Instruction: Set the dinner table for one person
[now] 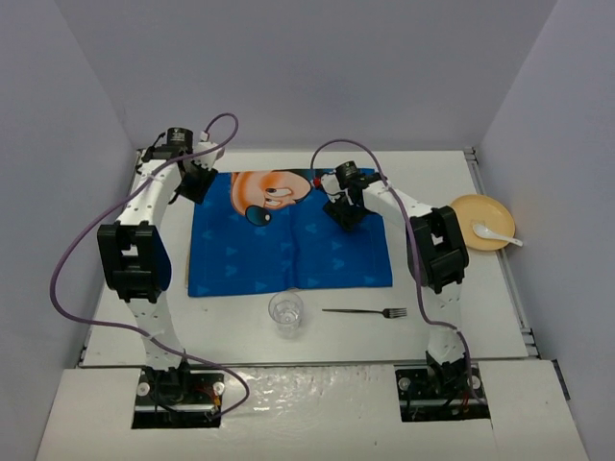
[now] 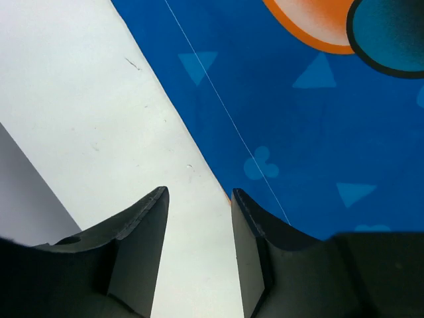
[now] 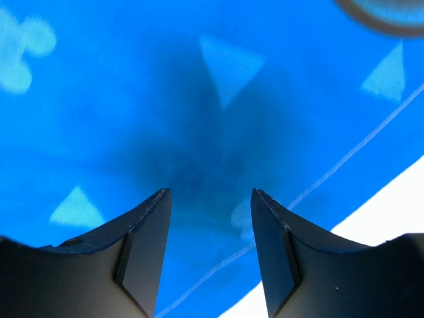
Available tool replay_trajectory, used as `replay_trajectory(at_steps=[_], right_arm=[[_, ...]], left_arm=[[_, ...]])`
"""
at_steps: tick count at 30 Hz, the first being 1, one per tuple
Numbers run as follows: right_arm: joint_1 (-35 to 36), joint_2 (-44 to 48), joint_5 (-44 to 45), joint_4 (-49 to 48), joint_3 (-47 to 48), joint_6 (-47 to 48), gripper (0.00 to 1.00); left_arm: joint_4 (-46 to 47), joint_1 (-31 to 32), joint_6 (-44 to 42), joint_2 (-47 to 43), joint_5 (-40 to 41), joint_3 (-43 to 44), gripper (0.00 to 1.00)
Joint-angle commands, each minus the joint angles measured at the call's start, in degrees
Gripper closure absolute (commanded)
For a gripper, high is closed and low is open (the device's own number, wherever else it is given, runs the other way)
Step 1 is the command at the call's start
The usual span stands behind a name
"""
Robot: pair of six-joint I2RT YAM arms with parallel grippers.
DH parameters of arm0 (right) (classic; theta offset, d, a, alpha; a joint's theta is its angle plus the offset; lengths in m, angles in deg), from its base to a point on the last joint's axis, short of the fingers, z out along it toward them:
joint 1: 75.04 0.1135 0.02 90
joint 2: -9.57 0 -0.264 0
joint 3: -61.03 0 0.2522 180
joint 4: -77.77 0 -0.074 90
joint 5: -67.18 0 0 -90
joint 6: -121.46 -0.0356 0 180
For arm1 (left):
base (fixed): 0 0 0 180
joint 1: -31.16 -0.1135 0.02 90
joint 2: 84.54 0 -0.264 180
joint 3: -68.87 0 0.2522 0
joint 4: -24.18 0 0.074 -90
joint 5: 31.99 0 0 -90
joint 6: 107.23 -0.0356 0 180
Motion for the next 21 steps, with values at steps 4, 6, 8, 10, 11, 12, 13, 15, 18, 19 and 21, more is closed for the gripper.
replay_trajectory(at_steps=[4, 6, 8, 10, 11, 12, 13, 15, 18, 19, 21], right_arm=[[-0.9, 12.3, 0.2, -0.2, -8.7, 3.3, 0.51], [-1.5, 13.6, -0.2, -0.6, -11.2, 3.4, 0.51], [-1.9, 14.8, -0.7, -1.1, -12.1, 3.2, 0.51], [-2.2, 16.1, -1.2, -1.3, -13.0, 2.8, 0.51], [-2.3, 16.7, -1.3, -1.4, -13.3, 2.7, 0.51], [-2.5, 17.2, -1.4, -1.6, -13.5, 2.7, 0.51], [-2.7, 17.6, -1.7, -1.7, -13.8, 2.7, 0.51], [-3.1, 18.5, -2.6, -1.6, -14.4, 2.6, 0.51], [-3.1, 21.3, -4.8, -1.4, -16.8, 3.6, 0.49], [-2.9, 21.9, -5.4, -1.2, -17.8, 4.2, 0.49], [-2.7, 24.8, -6.9, -0.6, -19.5, 5.4, 0.48]], left_arm=[[-4.6, -1.9, -0.4, -7.8, -4.5, -15.2, 0.61], [-5.0, -2.0, -0.7, -8.2, -5.6, -17.6, 0.61], [-4.4, -2.0, -0.3, -8.1, -5.2, -19.3, 0.64], [-3.2, -4.2, 0.0, -7.9, -5.6, -20.5, 0.66], [-3.0, -4.6, 0.1, -7.9, -6.0, -20.5, 0.66], [-2.8, -4.8, 0.2, -7.8, -6.5, -20.4, 0.67], [-3.0, -4.8, 0.2, -7.7, -7.2, -19.9, 0.67], [-3.4, -4.8, -0.1, -7.6, -8.8, -18.9, 0.66], [-4.2, -4.2, -0.5, -8.3, -10.7, -18.1, 0.65], [-3.9, -4.1, -0.6, -8.7, -10.8, -18.2, 0.64], [-3.1, -3.8, -0.9, -9.4, -10.6, -18.6, 0.62]])
